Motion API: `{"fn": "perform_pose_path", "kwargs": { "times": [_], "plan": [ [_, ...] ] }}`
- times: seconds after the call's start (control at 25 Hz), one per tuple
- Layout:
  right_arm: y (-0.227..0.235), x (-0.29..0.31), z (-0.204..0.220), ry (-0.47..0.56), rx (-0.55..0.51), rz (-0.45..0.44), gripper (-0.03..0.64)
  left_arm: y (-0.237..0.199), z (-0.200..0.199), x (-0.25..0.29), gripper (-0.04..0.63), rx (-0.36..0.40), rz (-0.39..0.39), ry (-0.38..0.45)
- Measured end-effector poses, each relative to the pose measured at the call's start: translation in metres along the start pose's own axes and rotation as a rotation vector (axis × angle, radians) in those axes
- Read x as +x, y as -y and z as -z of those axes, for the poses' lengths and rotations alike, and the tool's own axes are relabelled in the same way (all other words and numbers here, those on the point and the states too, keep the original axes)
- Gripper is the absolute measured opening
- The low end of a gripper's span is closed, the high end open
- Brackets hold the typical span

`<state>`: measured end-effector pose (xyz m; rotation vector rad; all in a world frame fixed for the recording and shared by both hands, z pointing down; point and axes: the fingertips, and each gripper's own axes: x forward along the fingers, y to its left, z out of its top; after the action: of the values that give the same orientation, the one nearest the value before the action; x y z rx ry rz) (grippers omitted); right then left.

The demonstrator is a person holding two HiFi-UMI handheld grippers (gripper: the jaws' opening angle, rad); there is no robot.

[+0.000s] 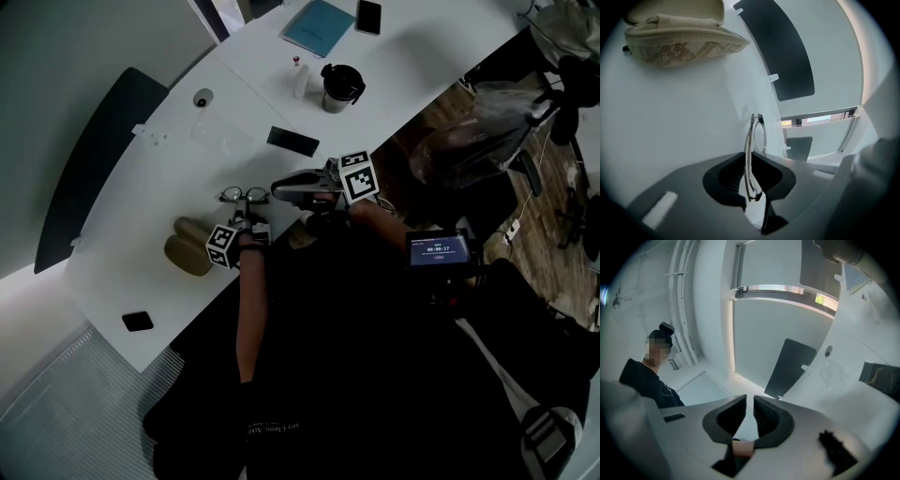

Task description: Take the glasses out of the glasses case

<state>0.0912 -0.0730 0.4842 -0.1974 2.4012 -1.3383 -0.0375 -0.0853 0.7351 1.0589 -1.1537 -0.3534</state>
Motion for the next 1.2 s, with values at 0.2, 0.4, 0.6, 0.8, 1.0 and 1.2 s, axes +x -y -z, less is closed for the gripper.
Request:
{"fn": "perform_pose_path", "kwargs": {
  "times": [0.2,0.4,0.6,0.8,1.0,1.2],
  "plan": [
    [0.000,0.000,0.000,0.004,-0.003,-0.005,0.052,0.001,0.001,-0.004,0.103,-0.001,0.011,-0.003],
    [0.001,0.001,-0.002,0.006,-0.009,-0.001,0.052,0.018,-0.002,-0.016,0.123,-0.013,0.062,0.013],
    [0.003,0.006,-0.002,-0.012,-0.031,0.014,0.052,0.035,0.000,-0.040,0.121,0.009,0.102,0.029],
    [0.007,0.030,0.006,-0.096,-0.122,0.052,0.048,0.072,0.007,-0.069,0.117,0.139,0.181,0.034],
    [0.008,0.073,0.031,-0.249,-0.223,0.060,0.044,0.107,0.001,-0.120,0.058,0.227,0.376,0.085],
    [-0.028,0.125,0.067,-0.386,-0.270,-0.051,0.038,0.105,-0.026,-0.187,-0.008,0.402,0.417,0.233]
  ]
}}
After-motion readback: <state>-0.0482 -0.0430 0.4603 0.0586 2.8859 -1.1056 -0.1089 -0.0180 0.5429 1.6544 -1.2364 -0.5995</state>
